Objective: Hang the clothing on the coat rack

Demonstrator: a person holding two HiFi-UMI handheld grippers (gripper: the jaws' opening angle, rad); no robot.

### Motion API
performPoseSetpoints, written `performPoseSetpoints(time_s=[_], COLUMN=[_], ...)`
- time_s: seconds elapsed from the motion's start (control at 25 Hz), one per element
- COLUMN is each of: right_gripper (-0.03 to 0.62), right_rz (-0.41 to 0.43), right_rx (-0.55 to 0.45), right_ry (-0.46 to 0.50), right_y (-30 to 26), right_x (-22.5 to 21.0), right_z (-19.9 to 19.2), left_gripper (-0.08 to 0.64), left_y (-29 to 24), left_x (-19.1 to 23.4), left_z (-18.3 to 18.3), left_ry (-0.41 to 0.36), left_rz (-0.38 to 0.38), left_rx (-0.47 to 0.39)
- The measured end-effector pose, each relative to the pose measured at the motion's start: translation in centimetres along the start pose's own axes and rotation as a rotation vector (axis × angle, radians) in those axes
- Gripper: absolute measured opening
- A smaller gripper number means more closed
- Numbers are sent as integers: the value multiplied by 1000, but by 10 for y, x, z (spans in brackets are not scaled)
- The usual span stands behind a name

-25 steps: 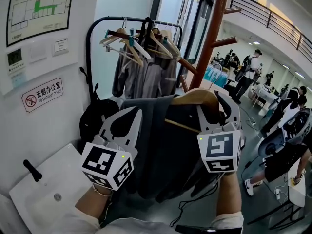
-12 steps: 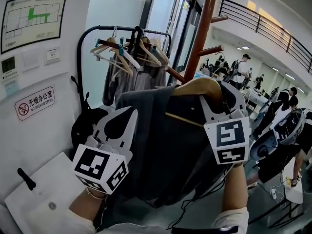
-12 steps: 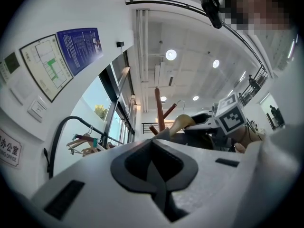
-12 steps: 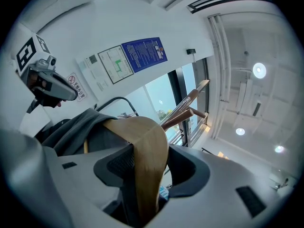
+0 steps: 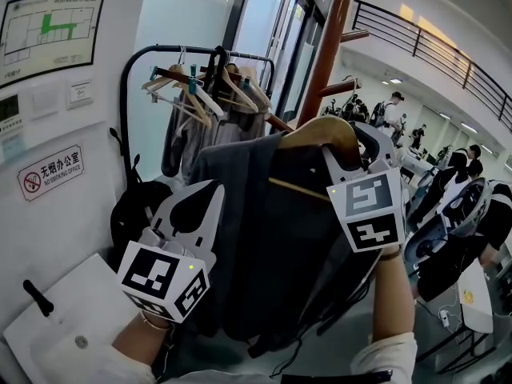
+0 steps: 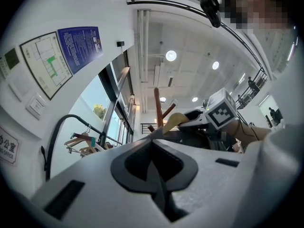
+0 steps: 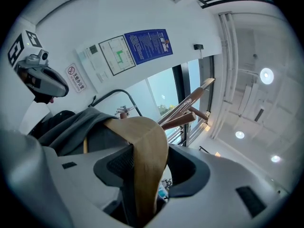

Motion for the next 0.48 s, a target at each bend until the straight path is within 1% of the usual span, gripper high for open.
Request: performPoseSetpoints(time_s=[0.24,0.48], right_gripper=[230,233], right_rz=[-10,-4], right_rx=[68,138], right_ry=[28,67], right_y=[-8,-19], right_x=[-6,0], right_z=[2,3], left_gripper=[8,8], left_y=[-1,-3], left_x=[7,17], left_z=[-3,-7], left_ry=[17,45], left_rz=[-5,-14], left_rx=[-9,-24])
Point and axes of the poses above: the fingertips, and each gripper's own axes: y backward along the fingers, x to its left, z out of its top, the point moved 2 cm from there along y, backward along the fingers, and after that the axes turned 14 degrees about x, right-handed, at the moved point
